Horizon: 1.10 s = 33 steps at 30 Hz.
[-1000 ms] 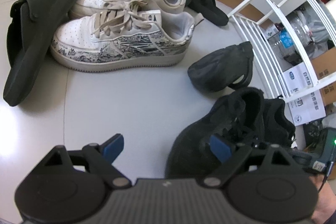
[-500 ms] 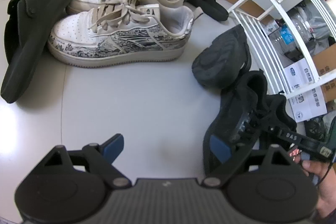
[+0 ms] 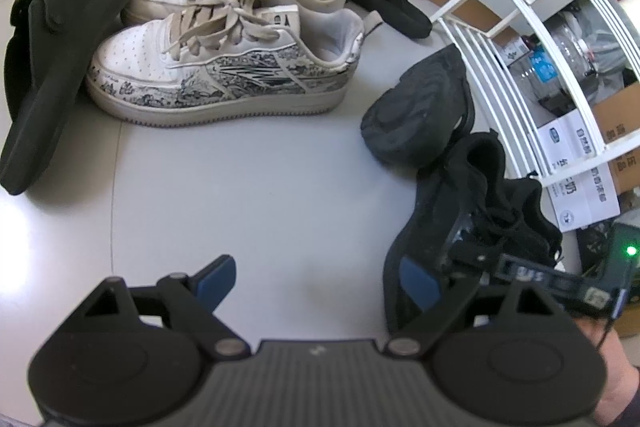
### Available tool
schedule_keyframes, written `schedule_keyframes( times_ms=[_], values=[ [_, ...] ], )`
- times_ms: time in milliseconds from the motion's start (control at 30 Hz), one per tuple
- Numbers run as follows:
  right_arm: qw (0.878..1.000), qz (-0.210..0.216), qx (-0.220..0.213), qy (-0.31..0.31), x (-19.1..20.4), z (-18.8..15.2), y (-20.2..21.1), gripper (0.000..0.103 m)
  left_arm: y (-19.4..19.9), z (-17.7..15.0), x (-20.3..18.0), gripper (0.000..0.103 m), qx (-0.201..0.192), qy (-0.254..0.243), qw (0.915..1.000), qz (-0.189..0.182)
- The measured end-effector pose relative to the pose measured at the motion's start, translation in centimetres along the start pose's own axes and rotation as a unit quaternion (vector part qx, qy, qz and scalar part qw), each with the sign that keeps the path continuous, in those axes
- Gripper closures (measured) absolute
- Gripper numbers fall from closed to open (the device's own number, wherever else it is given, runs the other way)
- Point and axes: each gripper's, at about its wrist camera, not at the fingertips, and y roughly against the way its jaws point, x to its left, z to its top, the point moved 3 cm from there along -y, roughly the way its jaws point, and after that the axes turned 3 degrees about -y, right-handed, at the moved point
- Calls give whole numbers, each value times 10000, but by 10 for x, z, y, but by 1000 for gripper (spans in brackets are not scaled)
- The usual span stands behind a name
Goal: Organize scattered shoes
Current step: 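Push the held sneaker with the right tool against the other sneaker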
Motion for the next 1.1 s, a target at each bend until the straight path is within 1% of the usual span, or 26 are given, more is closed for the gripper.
schedule_keyframes(
  times_ms=[133, 167, 367, 500, 767, 833, 967, 1100],
  values=[
    [9992, -349, 38, 201, 11, 0, -13, 5, 0, -1, 3, 12, 26, 37, 10000, -17],
    [9985, -455, 58, 308, 13, 0, -17, 8, 1, -2, 3, 12, 29, 44, 10000, -25],
    [9975, -452, 194, 516, 3, -3, -15, 19, 1, -2, 7, 12, 42, 156, 9999, -29],
    [9972, -510, 238, 489, -9, -6, -10, 21, 1, -2, 4, 12, 35, 99, 9999, -53],
    [9954, -772, 228, 520, -29, -7, 0, 22, -4, -3, 0, 12, 66, 68, 9999, -40],
    [9934, -890, 180, 699, -31, -11, 3, 25, -4, -3, -1, 12, 60, 57, 10000, -44],
    [9931, -825, 193, 816, -36, -14, 2, 31, -4, -2, -1, 12, 42, 72, 10000, -16],
    [9921, -857, 262, 883, -41, -15, 7, 33, -4, -2, -1, 12, 52, 54, 10000, 6]
  ],
)
